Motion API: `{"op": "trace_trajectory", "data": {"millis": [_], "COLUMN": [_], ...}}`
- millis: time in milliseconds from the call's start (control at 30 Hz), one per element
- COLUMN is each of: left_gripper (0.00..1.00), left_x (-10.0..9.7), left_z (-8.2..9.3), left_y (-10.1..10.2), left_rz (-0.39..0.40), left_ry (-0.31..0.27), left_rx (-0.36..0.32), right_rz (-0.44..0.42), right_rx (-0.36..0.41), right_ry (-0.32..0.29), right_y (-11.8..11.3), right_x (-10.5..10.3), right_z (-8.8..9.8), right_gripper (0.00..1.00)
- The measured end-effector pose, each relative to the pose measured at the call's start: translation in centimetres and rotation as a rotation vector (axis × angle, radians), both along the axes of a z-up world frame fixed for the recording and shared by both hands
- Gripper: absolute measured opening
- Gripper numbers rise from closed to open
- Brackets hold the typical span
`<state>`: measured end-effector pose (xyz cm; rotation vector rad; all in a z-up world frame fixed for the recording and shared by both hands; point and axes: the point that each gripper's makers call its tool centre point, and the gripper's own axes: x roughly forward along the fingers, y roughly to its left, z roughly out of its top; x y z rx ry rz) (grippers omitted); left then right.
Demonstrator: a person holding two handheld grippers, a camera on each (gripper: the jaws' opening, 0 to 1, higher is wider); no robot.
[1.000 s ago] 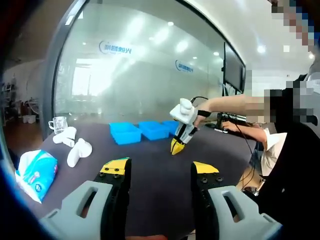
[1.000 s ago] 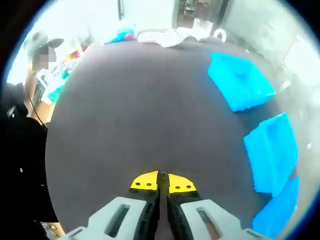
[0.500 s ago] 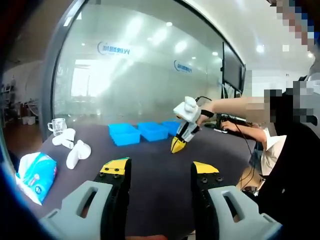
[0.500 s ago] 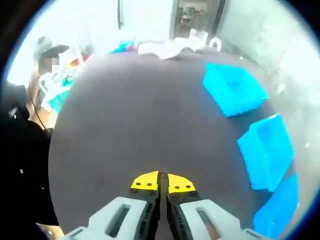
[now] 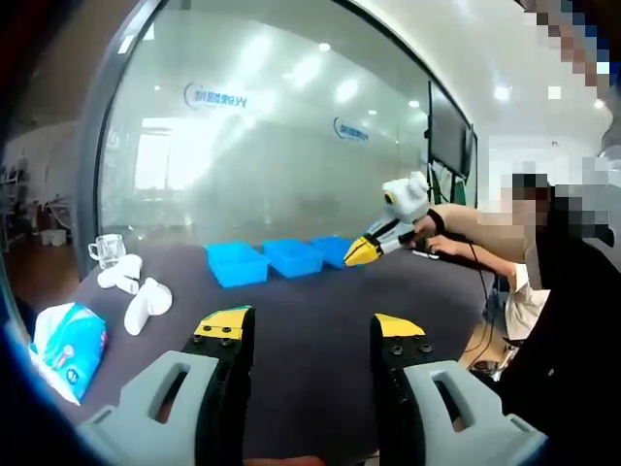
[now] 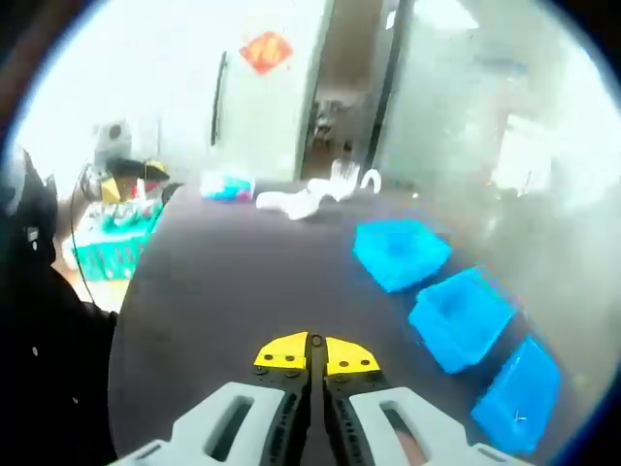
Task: Sort the screws, nuts, and washers into the corresponding bins
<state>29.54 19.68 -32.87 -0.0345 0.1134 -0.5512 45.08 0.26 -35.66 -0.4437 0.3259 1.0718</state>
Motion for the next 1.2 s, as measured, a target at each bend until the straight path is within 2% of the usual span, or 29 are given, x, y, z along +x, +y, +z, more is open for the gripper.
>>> {"op": "trace_trajectory", "data": {"millis": [133, 233, 367, 500, 633, 800, 933, 1133, 1200], "left_gripper": [0.47, 0.47, 0.47, 0.47, 0.47, 0.47, 0.47, 0.47, 0.47], "left_x": [0.0, 0.0, 0.0, 0.1, 0.1, 0.2, 0.3, 0.3, 0.3], "left_z": [0.2, 0.4, 0.5, 0.5, 0.5, 0.5, 0.4, 0.4, 0.5], "left_y": [-0.5, -0.7, -0.9, -1.1, -1.3, -1.4, -1.4, -1.2, -1.0], "left_rz": [-0.008, -0.013, -0.017, -0.022, -0.026, -0.027, -0.024, -0.02, -0.017], "left_ry": [-0.003, -0.006, -0.007, -0.005, -0.006, -0.006, -0.004, -0.006, -0.005], "left_rx": [0.006, 0.006, 0.004, 0.003, 0.003, 0.001, -0.003, -0.005, -0.006], "right_rz": [-0.074, -0.121, -0.175, -0.197, -0.229, -0.288, -0.324, -0.382, -0.413], "right_rx": [0.131, 0.228, 0.314, 0.341, 0.372, 0.402, 0.402, 0.407, 0.381], "right_ry": [-0.04, -0.049, -0.051, -0.071, -0.098, -0.133, -0.139, -0.139, -0.104], "right_y": [-1.6, -2.7, -4.1, -5.0, -5.3, -5.8, -5.7, -5.2, -5.1], "right_x": [-0.4, -0.7, -1.0, -1.4, -0.7, 1.8, 5.3, 10.4, 11.8], "right_z": [1.8, 2.7, 3.4, 3.6, 4.5, 5.8, 6.3, 6.2, 5.3], "right_gripper": [0.01, 0.01, 0.01, 0.01, 0.01, 0.01, 0.01, 0.01, 0.01]}}
